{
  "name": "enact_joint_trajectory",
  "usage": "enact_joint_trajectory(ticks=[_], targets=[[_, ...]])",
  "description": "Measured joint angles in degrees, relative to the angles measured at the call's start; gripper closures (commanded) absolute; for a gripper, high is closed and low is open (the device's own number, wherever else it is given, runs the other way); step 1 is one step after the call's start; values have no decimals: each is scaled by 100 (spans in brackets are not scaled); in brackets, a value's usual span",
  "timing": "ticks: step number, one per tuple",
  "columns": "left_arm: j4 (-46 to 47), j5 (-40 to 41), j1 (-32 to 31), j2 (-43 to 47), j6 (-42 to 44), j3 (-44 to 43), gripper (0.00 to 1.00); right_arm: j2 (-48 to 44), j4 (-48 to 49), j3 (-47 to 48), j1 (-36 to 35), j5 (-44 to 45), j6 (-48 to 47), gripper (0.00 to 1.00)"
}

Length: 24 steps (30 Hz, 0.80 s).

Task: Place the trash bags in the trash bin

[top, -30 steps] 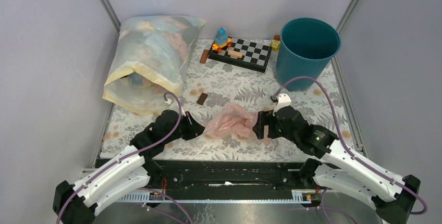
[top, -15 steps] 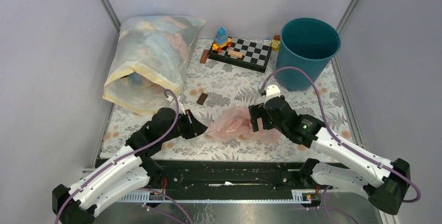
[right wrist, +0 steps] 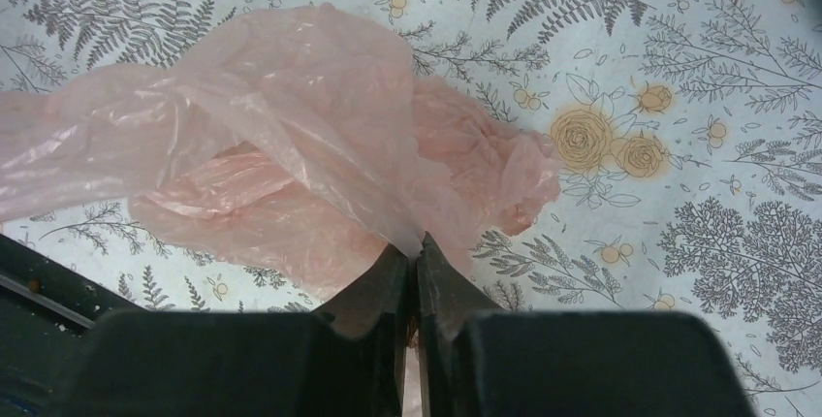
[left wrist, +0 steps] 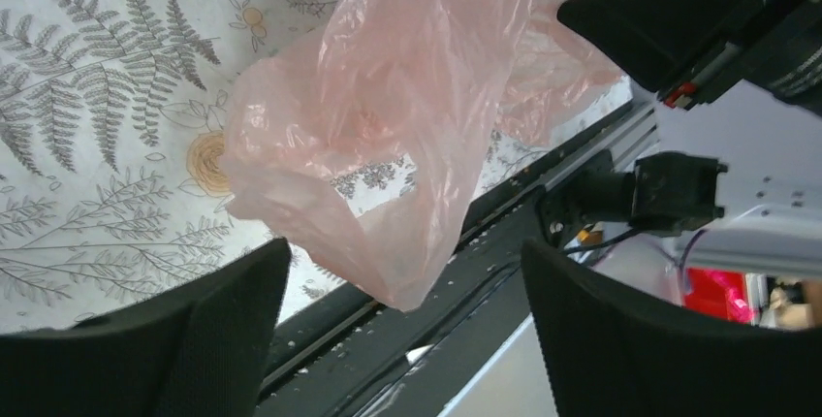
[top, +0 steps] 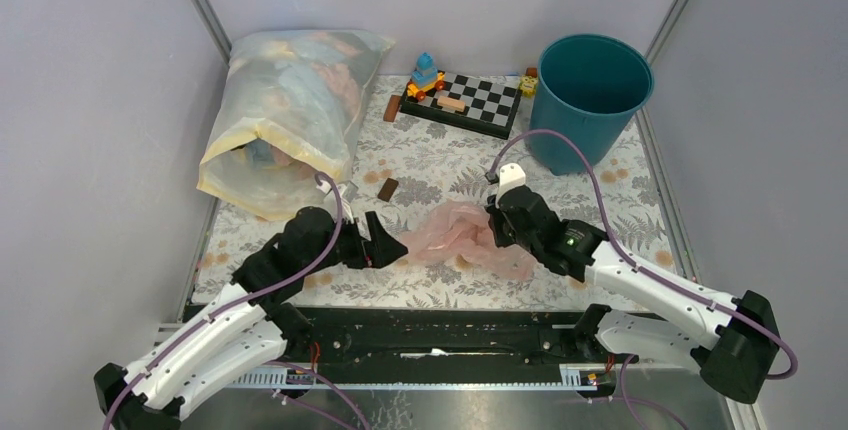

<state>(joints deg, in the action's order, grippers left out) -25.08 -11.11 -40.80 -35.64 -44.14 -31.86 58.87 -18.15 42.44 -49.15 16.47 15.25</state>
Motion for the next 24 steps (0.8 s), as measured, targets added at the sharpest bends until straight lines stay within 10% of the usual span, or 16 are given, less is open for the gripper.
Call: enact_joint_trajectory(ticks=[12,24], targets=[[1257,439,-573,-573,846,138,1,149,-267,507,0,-50,-184,100],[522,2037,-789,-664,1543,-1182,1,105,-1110,1141,0,-197,-24,100]])
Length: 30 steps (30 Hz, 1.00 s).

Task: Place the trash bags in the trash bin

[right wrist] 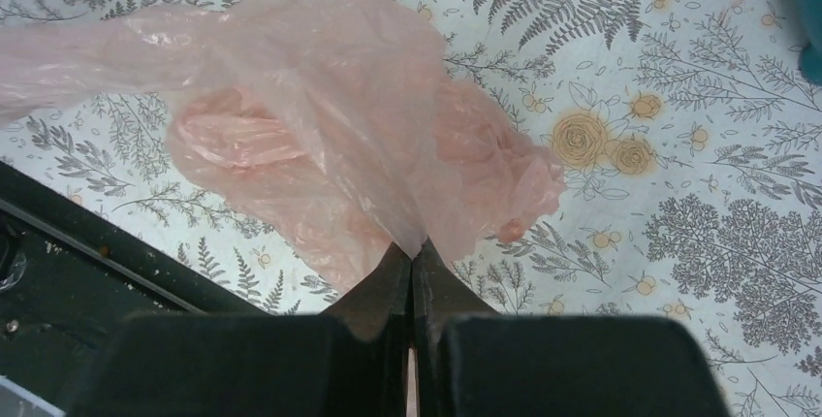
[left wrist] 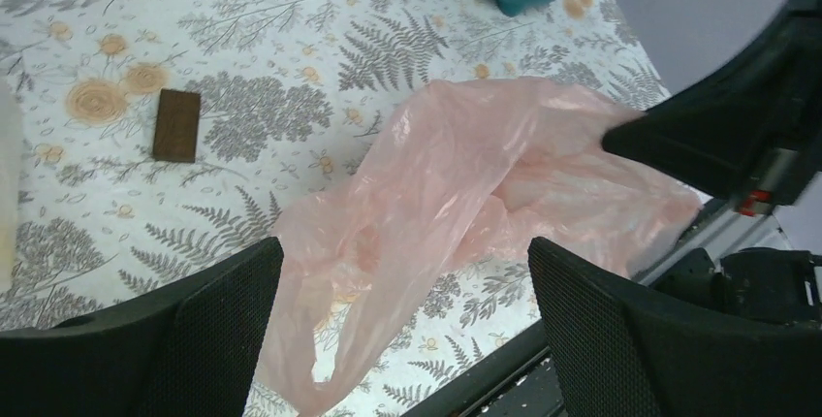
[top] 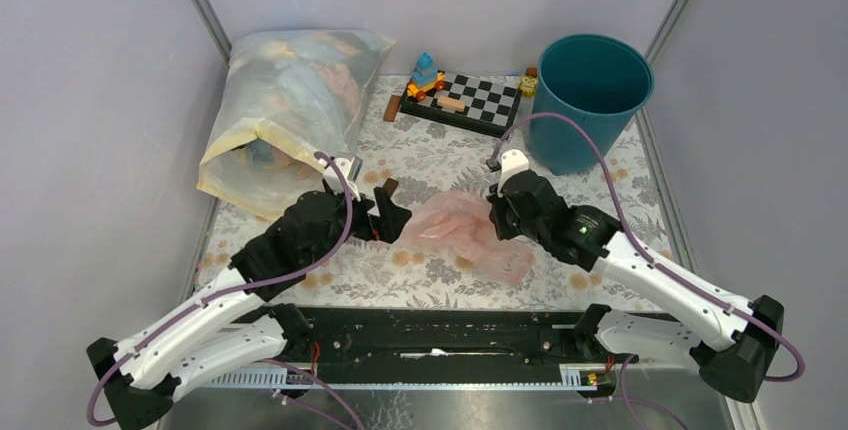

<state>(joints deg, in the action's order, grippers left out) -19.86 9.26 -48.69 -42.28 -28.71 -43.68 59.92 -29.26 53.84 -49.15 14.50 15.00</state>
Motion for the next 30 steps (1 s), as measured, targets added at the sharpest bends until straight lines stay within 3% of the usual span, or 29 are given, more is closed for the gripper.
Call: enact_joint_trajectory(ticks=[8,17,21,23,26,28,30], targets=[[66,140,-264,-109,-267,247,1,-295,-337,0,0,-160,107,100],[1373,-1156,-627,-728,-160,1086,1,-260,-479,0,0,-166,133,100],[1532,-1132,-975,-1054,-61,1189,5,-131,-479,0,0,-177,155,100],[1615,-850,-1137,-1091,-66,1322,12,-92,-476,0,0,-179,175,100],[1681,-400,-1333,-1060,-157,1648,38,-85,-474,0,0,-173,221,100],[1609,-181,-1410,-1027,-280,1843,58,-85,-476,0,0,-153,282,91],[1429,-15,-1451,-1001,-435,1923,78,-87,-474,0,0,-103,378,90]])
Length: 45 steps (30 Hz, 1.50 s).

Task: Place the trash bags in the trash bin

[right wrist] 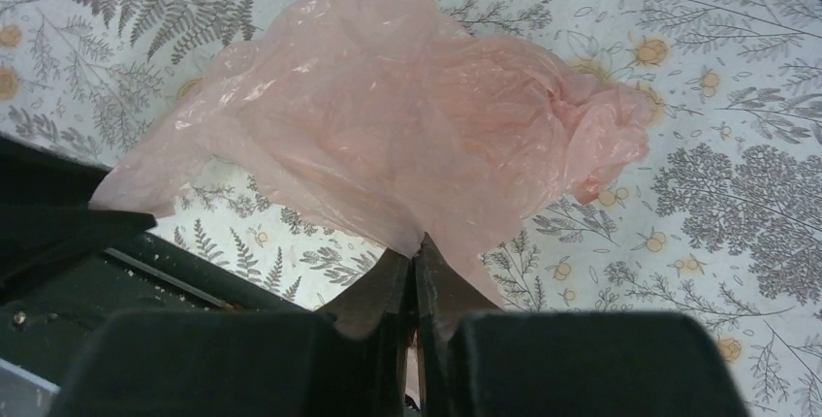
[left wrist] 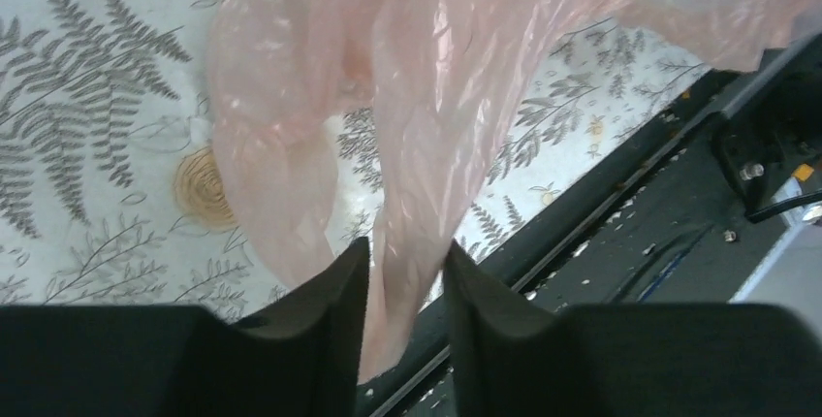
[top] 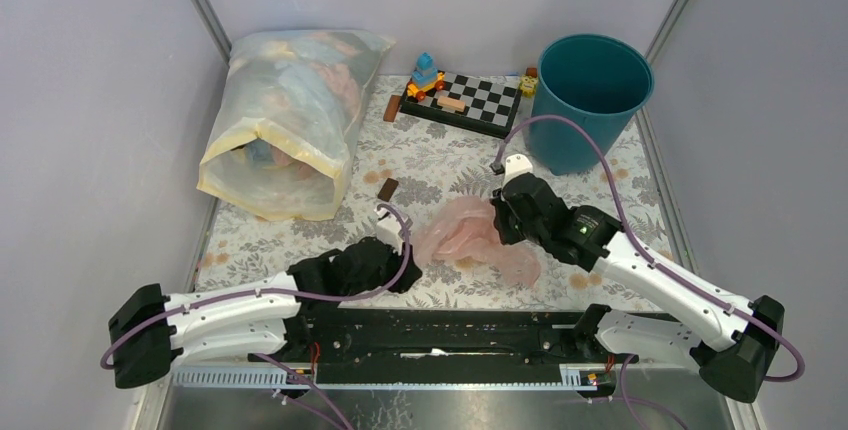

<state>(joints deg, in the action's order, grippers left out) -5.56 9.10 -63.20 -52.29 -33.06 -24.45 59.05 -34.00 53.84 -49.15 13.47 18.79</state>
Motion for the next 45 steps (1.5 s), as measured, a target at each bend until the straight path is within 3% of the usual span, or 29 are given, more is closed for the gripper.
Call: enact_joint_trajectory(ticks=[3,4,7,9,23,34,39,45], targets=[[-369,138,-24,111,-219,2,99,-31,-4,0,0,195,155,80],[-527,146,-24,214,-304,2,100,-61,-9,0,0,273,210,68],[-852,94,-24,686,-575,2,100,-201,-48,-4,0,533,420,8],[-940,-2,-24,1036,-774,-7,100,-306,-44,-22,2,590,505,0],[-1045,-761,-24,1137,-1766,-748,100,-1222,184,-953,0,-87,671,0],[-1099,-518,-24,1939,-2131,-505,100,-1871,109,-962,0,35,953,2],[-1093,-470,-24,1954,-2350,-345,100,-2282,149,-787,0,-341,1040,23],[-1012,-376,-24,1915,-2461,-323,100,-1725,634,-789,-2,-1316,975,80]])
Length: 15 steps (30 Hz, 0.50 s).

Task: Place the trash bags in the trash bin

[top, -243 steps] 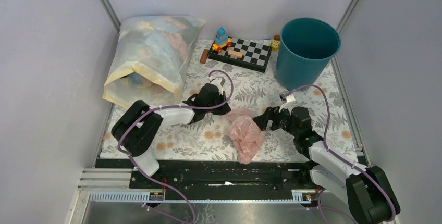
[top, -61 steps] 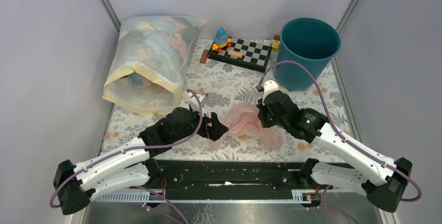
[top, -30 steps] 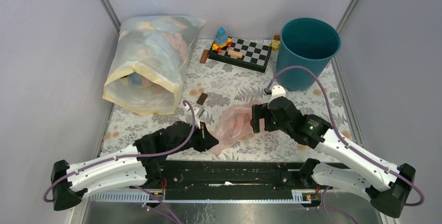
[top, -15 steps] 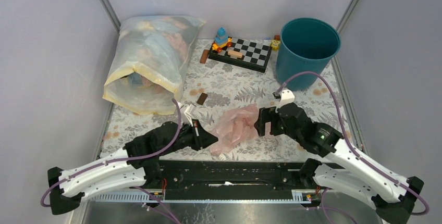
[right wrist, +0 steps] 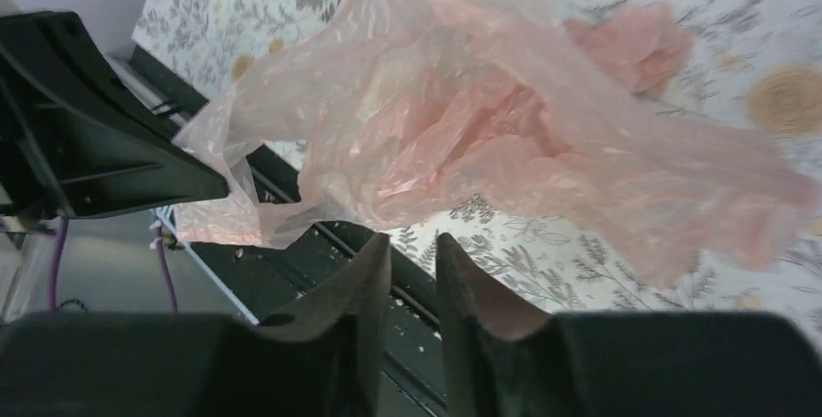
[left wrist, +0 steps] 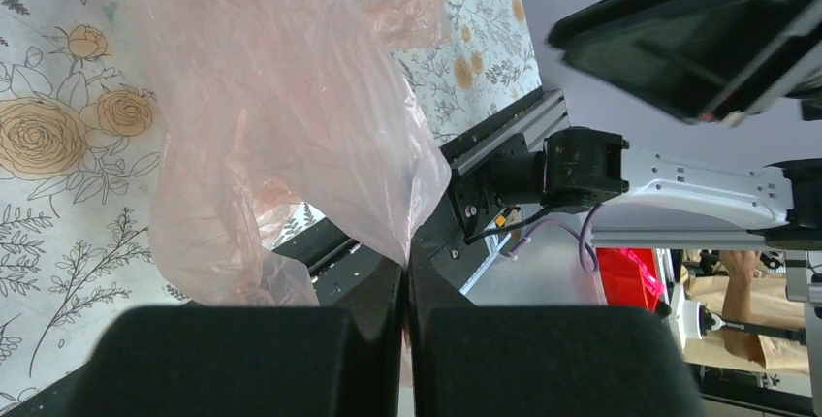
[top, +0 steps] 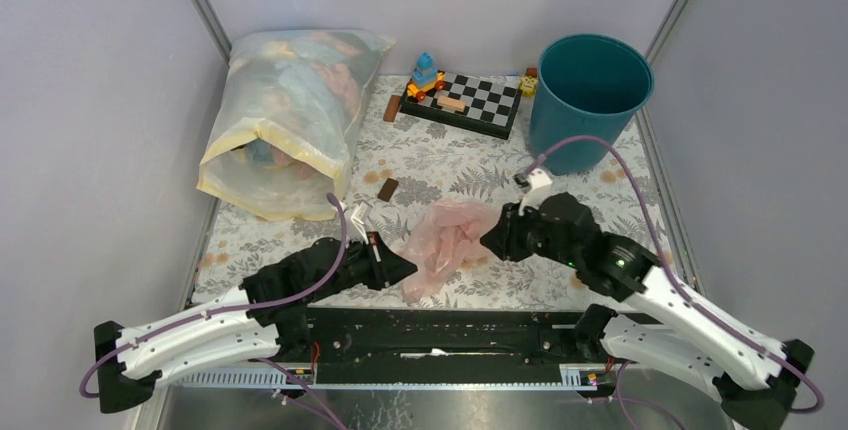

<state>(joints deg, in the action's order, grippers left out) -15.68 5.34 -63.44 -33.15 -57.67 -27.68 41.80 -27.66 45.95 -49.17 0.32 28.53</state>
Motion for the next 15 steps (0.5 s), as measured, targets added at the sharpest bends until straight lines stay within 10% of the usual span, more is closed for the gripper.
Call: enact_joint_trajectory(ticks=[5,15], targets=[[114,55,0,-195,-35,0,100,533,894,-654,-4,-424,-24,99],[229,33,0,-525,-70,-184,100,2190,2393,-815,-46,-166,-79,100]])
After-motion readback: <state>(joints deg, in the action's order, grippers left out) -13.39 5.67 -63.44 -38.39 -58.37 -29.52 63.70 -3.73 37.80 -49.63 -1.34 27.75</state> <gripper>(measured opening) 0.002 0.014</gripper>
